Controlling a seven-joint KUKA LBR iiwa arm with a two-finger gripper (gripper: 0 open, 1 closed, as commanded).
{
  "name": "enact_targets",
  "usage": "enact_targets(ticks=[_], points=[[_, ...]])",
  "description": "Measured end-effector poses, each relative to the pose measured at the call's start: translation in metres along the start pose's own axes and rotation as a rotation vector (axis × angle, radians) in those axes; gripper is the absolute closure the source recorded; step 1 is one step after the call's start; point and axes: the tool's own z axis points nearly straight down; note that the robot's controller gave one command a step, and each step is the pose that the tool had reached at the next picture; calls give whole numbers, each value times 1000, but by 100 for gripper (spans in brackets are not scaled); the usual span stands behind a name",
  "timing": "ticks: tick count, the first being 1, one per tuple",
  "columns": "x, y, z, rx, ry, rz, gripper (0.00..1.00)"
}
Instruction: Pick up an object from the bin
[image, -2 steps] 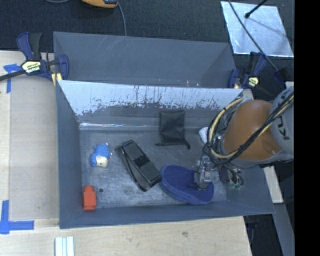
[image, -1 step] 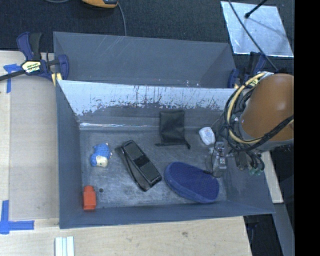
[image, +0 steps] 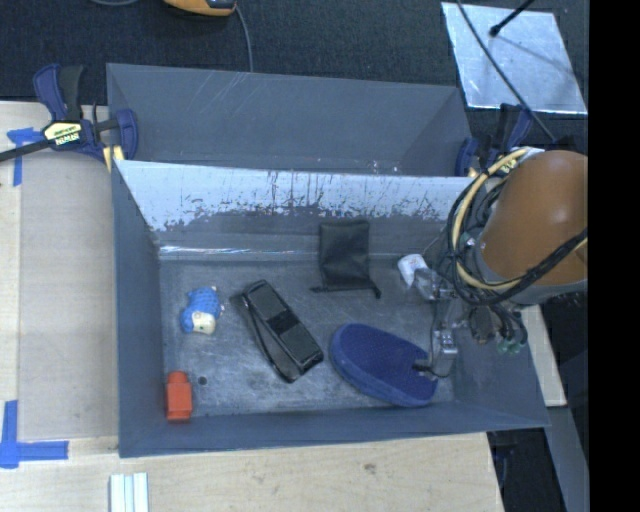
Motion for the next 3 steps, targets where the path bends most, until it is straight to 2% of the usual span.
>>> enact_targets(ticks=[1, 2, 3], points=[[8, 11, 117, 0, -1, -18, 0], [7, 11, 111, 0, -5, -19, 100], [-36, -12, -47, 2, -9, -32, 100]])
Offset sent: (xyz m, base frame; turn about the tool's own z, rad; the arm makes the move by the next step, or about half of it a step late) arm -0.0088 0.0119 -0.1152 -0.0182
